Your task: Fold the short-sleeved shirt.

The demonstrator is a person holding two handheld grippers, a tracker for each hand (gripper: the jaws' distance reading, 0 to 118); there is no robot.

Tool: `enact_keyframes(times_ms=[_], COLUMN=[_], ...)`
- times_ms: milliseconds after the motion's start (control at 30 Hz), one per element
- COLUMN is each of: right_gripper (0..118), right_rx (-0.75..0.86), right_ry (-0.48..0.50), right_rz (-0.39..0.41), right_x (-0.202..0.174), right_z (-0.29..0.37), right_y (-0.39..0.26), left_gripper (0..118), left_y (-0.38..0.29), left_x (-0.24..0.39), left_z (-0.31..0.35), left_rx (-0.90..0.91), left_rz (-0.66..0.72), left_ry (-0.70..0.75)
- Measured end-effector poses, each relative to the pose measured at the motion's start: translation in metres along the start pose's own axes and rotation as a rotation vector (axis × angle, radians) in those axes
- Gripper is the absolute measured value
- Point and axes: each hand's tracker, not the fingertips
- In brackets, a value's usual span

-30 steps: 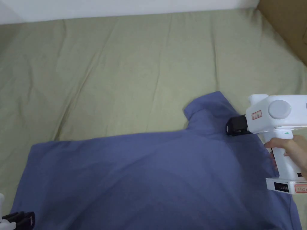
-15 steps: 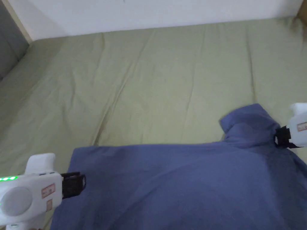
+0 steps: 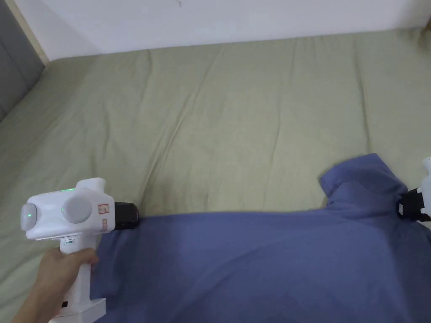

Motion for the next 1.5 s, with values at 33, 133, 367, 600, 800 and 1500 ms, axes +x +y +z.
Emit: enact_keyframes(times_ms=[33,133,367,600,800,1500], right_gripper=[5,5,5,5,5,80], right_rx=[0.002,0.008,0.065,0.168,0.178,0.080], right_ry=[0.002,0.015,0.065,0.124,0.163,0.006], right_rz=[-0.003,-0.009,0.038,0.049,0.060,-0.027], right_x=[0.000,0.000,-0.009,-0.005,0.003,-0.022], right_z=[0.001,0.008,0.056,0.138,0.198,0.199], right_y=[0.000,0.001,-0.001,-0.040,-0.130,-0.280], left_gripper=[69,1,1,1,1,95], left_y=[0.000,0.003,0.000,-0.043,-0.126,-0.250], left_x=[0.002,0.003,0.012,-0.012,-0.041,-0.086], left_z=[0.007,0.024,0.088,0.184,0.235,0.230], left_rx=[0.007,0.007,0.082,0.182,0.161,0.078], left_rz=[-0.021,-0.030,-0.094,-0.100,-0.080,0.176], left_ry=[0.002,-0.055,-0.065,-0.088,-0.084,-0.116])
